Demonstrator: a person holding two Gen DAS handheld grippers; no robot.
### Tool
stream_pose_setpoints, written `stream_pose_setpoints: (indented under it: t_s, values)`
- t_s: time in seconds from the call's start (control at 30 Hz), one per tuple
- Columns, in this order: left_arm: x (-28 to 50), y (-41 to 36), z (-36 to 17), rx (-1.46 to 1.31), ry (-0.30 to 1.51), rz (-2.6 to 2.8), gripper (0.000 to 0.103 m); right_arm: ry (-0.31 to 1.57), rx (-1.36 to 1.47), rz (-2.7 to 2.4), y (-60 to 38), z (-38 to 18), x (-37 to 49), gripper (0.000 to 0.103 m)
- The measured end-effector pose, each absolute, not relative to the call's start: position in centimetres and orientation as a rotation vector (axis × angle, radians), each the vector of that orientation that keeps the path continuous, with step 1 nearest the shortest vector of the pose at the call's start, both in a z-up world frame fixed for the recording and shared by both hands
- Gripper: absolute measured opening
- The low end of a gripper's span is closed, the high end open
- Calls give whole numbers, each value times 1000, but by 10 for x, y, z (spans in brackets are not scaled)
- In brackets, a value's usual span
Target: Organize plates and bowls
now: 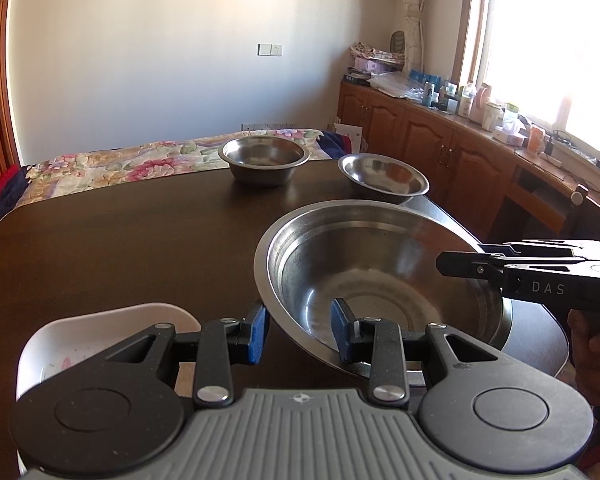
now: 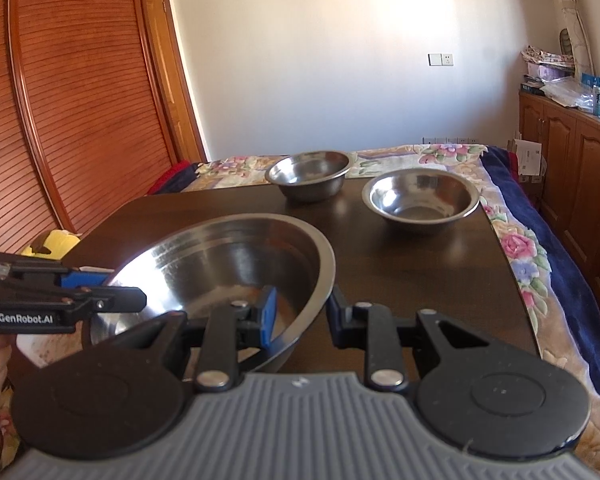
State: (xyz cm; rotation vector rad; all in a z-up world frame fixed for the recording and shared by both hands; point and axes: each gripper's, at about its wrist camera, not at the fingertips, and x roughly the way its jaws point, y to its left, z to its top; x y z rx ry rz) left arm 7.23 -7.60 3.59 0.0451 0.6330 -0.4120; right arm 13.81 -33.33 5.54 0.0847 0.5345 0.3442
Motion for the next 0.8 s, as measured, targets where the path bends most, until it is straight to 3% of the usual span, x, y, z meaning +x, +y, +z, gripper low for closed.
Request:
stream_pose_setpoints:
  t_s: [0.8]
  values:
    - [49,-71,19,62,661,-430,36,555,77,358,-333,43,114,29]
